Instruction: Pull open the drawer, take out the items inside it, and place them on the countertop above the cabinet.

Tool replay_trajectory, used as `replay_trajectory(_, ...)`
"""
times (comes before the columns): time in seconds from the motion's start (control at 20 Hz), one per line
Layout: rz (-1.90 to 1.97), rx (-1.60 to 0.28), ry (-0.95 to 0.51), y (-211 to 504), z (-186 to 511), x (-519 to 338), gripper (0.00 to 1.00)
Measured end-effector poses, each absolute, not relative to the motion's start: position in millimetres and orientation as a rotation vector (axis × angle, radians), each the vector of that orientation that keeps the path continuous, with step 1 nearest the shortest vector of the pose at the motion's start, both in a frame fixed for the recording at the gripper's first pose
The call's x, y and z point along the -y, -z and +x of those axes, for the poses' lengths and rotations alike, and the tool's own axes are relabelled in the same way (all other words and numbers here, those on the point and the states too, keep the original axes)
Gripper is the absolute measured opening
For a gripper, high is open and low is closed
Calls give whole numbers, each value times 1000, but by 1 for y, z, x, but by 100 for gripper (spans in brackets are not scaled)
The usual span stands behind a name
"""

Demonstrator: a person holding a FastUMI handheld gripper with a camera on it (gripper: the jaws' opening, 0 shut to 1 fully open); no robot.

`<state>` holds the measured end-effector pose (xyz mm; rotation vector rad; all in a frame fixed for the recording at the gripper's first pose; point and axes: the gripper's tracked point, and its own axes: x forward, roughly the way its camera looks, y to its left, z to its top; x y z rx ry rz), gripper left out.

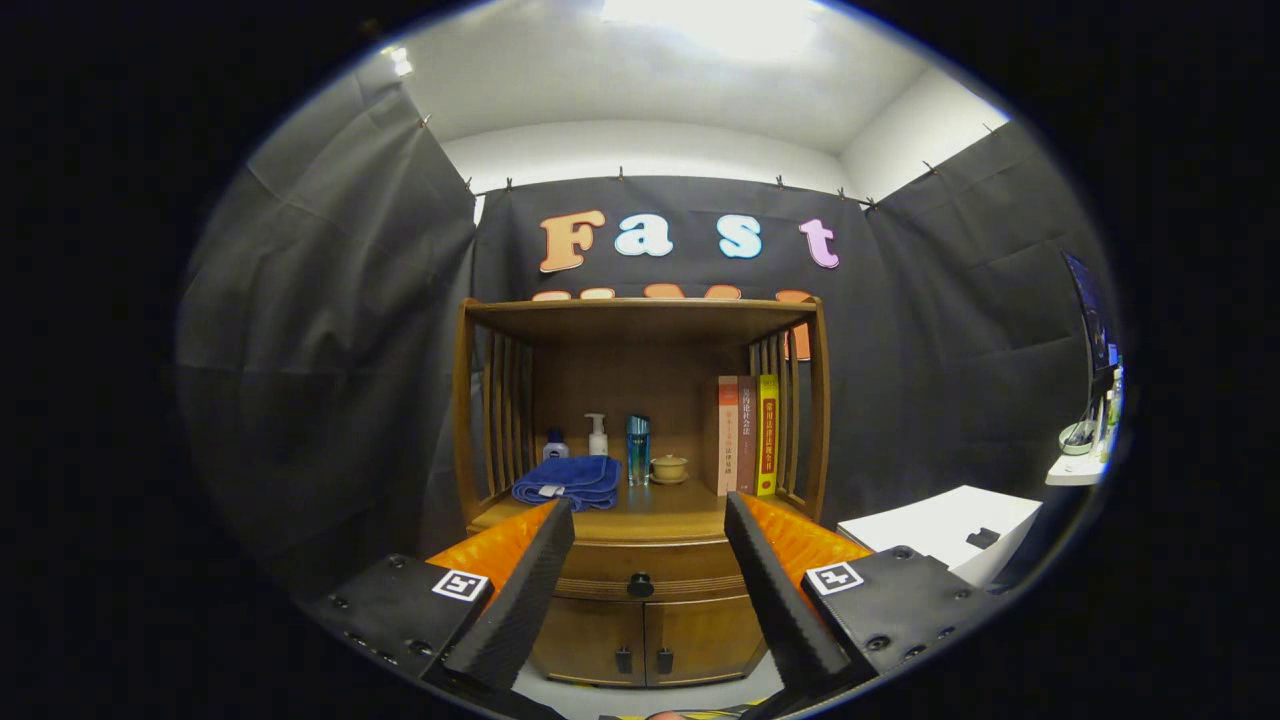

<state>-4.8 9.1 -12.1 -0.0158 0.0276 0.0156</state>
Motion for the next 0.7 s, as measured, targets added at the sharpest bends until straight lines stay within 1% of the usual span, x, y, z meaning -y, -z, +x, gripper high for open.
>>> replay_trajectory(0.45, -12, -28, -12, 17, -4, -8, 100)
replay_trajectory(0.7, -23, -30, -17, 24, 10, -7, 100)
